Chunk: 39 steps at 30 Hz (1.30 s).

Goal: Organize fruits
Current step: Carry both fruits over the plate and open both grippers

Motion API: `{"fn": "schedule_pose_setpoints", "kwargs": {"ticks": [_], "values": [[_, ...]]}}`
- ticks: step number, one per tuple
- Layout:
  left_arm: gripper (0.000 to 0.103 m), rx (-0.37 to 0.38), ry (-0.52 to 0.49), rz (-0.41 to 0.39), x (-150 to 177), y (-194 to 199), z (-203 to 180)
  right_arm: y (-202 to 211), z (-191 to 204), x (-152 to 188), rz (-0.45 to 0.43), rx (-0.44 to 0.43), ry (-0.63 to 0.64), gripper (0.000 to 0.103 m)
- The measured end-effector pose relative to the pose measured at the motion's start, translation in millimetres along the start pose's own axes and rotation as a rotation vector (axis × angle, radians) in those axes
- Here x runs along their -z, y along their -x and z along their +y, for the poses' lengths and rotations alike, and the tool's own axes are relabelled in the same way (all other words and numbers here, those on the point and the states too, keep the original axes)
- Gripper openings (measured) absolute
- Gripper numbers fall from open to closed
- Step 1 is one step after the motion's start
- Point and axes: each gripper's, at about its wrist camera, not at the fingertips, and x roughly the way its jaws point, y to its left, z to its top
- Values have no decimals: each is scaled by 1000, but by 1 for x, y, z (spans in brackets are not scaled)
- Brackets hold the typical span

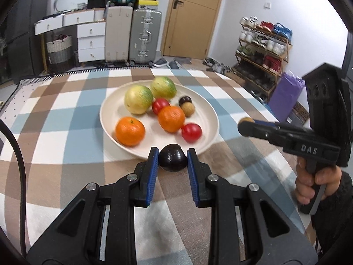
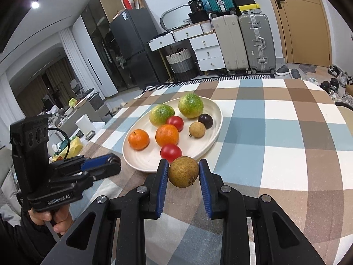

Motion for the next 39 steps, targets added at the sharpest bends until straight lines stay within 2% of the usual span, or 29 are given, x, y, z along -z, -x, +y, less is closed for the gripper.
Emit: {"fn": "schedule_pose_setpoints", "kwargs": {"ticks": [8,17,25,39], "values": [[23,-36,7,-45,-19,-4,5,-9,-1,-9,-5,36,-13,29],[23,-65,10,-60,-34,-19,11,-17,5,-31,-24,60,13,29],[23,-71,28,-65,-32,-31,15,-32,-5,-35,-30,59,-25,29],[23,-86,-13,-45,-29,-42,7,-53,-8,-33,11,67,-26,29]]}}
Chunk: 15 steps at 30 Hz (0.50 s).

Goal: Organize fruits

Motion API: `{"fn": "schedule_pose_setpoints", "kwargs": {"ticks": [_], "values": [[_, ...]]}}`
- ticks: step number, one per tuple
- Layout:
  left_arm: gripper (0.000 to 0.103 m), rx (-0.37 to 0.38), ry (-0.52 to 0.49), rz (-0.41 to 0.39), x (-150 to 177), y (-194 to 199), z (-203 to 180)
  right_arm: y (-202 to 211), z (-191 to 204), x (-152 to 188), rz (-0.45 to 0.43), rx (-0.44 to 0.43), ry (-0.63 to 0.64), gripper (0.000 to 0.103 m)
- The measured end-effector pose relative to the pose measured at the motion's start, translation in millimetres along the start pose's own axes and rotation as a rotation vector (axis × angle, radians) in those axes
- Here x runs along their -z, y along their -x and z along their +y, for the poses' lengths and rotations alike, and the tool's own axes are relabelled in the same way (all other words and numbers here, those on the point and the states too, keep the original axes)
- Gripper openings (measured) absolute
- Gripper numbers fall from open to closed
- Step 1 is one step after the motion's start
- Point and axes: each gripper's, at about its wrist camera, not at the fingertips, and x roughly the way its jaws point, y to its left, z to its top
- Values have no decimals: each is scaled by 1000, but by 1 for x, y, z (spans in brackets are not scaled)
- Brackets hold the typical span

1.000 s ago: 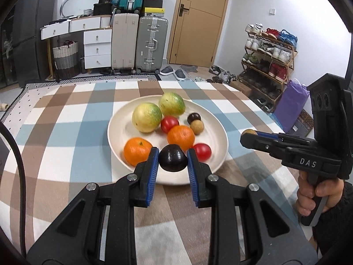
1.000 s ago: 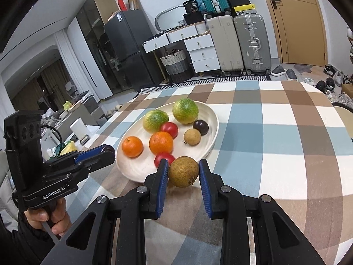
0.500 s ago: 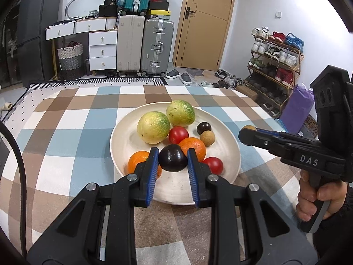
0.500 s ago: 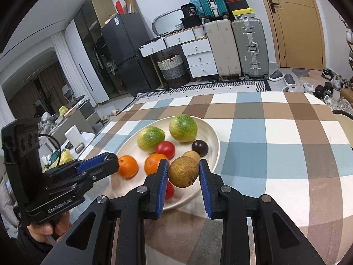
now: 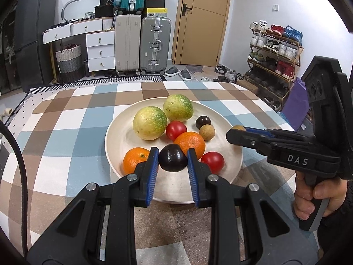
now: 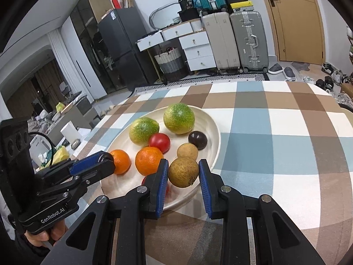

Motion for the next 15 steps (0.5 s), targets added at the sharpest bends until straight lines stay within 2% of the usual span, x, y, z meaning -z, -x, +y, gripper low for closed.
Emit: {"fn": "schedule_pose_setpoints", "kwargs": {"ticks": [7,9,11,13,15], "values": [[23,4,2,-11,0,1,1,1,4,-1,-2,16,14,29],[23,3,3,-16,1,2,2,1,3,-1,-5,20,6,36],[24,0,8,-23,1,4,2,3,0,-1,-17,28,-9,36],[28,-5,20,-18,2,5,5,6,-2,-1,-28,29,-12,41],[44,-13,29,-19,3,7,6,9,-1,0,-37,40,-5,49]]}}
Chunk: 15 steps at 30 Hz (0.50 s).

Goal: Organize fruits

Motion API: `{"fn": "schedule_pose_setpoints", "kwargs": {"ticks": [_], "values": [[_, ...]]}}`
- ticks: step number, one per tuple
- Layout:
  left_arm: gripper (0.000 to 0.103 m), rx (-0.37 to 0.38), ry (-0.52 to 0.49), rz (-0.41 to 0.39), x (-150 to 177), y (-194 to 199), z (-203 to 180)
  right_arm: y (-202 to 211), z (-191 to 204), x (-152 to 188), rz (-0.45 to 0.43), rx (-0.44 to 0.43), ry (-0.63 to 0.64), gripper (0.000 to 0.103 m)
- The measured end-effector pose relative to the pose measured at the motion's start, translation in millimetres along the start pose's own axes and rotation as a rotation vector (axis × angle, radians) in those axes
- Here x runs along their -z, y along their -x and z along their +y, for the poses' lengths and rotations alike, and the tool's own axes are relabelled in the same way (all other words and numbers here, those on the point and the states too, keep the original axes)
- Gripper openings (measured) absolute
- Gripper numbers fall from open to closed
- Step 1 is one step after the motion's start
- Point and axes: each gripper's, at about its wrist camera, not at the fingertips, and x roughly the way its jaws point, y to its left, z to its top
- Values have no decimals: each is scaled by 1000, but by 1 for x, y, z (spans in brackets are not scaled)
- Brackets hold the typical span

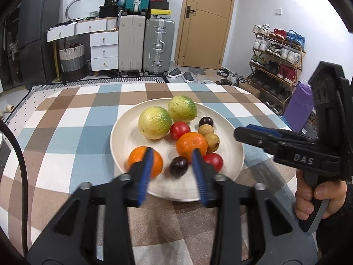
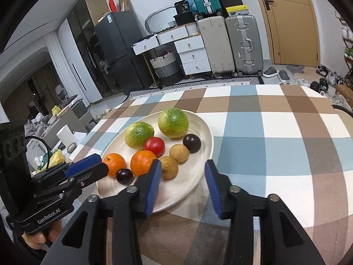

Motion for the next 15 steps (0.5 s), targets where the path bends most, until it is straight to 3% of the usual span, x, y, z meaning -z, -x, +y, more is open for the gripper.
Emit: {"fn": "schedule_pose_setpoints", "kwargs": {"ticks": [2,5,6,7,9,10,15], "values": [[58,-13,2,-18,1,5,1,2,0,0,-14,3,6,56],[83,-30,-1,-52,3,17,1,8,4,2,-34,13,33,79],[85,-29,2,-67,4,21,1,11,5,3,-44,6,37,88],[86,-28,6,-85,5,26,2,14,6,4,-52,4,43,91],[97,-31,16,-97,4,32,4,19,7,6,-71,0,50,101],[102,-33,24,-110,4,36,5,21,7,6,-80,0,54,103],[102,-44,54,-158,4,51,13,32,9,9,-126,-34,64,103]]}}
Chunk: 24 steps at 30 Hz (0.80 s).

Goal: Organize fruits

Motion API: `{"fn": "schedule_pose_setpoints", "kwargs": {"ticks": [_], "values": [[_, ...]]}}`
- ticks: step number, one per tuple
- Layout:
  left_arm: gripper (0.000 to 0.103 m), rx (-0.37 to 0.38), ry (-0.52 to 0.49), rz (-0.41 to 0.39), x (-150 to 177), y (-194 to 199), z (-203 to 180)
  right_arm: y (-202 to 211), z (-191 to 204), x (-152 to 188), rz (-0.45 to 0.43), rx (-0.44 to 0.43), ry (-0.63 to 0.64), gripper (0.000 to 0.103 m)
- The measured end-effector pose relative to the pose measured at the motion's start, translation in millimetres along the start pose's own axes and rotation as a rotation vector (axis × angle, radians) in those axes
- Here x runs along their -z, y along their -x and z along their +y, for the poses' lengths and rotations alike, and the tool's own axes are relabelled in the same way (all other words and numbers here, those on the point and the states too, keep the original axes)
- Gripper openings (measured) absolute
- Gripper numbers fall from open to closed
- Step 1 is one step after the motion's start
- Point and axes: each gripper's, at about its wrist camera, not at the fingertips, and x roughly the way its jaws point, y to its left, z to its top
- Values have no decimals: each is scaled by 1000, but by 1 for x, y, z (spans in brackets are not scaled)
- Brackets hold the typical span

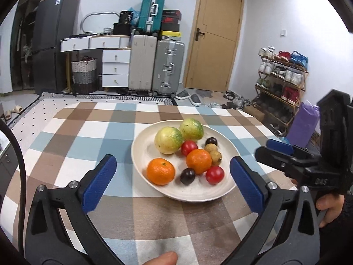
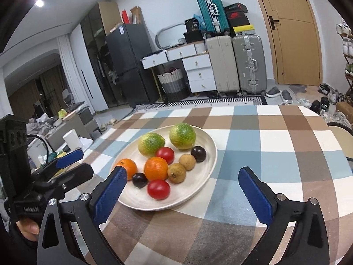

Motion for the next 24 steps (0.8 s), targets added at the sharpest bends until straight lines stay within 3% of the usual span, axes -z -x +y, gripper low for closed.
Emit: {"fn": "schedule_pose_setpoints", "kwargs": {"ticks": [14,24], "values": [[102,-26,-32,1,6,2,-1,13,20,6,-39,-11,84,103],[103,-17,-67,5,7,-1,-8,16,19,6,-50,-4,73,103]]}}
